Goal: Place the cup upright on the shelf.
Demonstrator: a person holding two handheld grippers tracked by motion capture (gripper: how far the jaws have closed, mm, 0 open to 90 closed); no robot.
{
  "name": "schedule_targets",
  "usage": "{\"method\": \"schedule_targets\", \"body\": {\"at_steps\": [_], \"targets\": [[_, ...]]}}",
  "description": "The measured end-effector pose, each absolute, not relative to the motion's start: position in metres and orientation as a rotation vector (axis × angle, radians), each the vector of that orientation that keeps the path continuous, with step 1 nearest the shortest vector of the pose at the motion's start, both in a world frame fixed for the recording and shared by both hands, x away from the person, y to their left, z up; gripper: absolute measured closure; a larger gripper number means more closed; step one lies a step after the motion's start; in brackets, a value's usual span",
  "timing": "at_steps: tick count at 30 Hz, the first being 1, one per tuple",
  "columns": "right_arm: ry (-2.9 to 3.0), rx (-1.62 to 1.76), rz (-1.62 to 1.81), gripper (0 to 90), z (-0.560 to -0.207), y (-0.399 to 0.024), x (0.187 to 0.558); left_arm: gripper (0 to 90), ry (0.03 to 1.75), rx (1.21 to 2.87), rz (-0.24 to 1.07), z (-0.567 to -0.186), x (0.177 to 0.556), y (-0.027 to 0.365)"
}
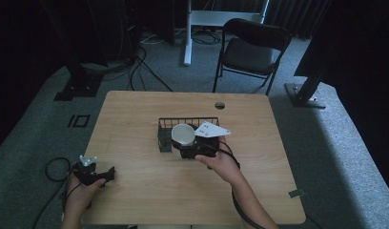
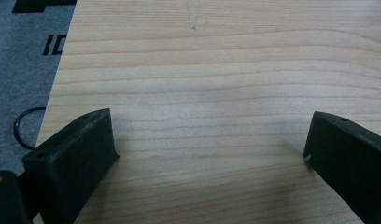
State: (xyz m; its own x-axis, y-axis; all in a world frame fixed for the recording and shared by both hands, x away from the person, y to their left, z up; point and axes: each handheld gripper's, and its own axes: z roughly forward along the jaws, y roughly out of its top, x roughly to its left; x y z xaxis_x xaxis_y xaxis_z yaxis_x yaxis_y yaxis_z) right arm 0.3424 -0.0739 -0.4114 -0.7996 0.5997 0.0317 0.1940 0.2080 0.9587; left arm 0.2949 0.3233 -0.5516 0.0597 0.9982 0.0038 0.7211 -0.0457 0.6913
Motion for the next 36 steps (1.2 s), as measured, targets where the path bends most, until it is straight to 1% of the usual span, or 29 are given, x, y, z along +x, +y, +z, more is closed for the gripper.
{"method": "schedule_targets", "body": {"at_steps": [8, 15, 26, 36], "targets": [[2.062, 0.834, 1.574, 19.6, -0.395, -0.070, 0.361, 2.4, 1.712, 1.822, 0.693, -0.552, 0.295, 0.323], [1.998, 0.931, 1.526, 19.6, -0.392, -0.062, 0.379, 2.4, 1.713, 1.821, 0.694, -0.552, 0.295, 0.323], [1.953, 1.044, 1.409, 19.6, -0.411, -0.049, 0.408, 2.4, 1.713, 1.821, 0.694, -0.552, 0.295, 0.323], [1.958, 1.099, 1.364, 19.6, -0.433, -0.046, 0.421, 2.4, 1.714, 1.822, 0.692, -0.552, 0.295, 0.323]]}}
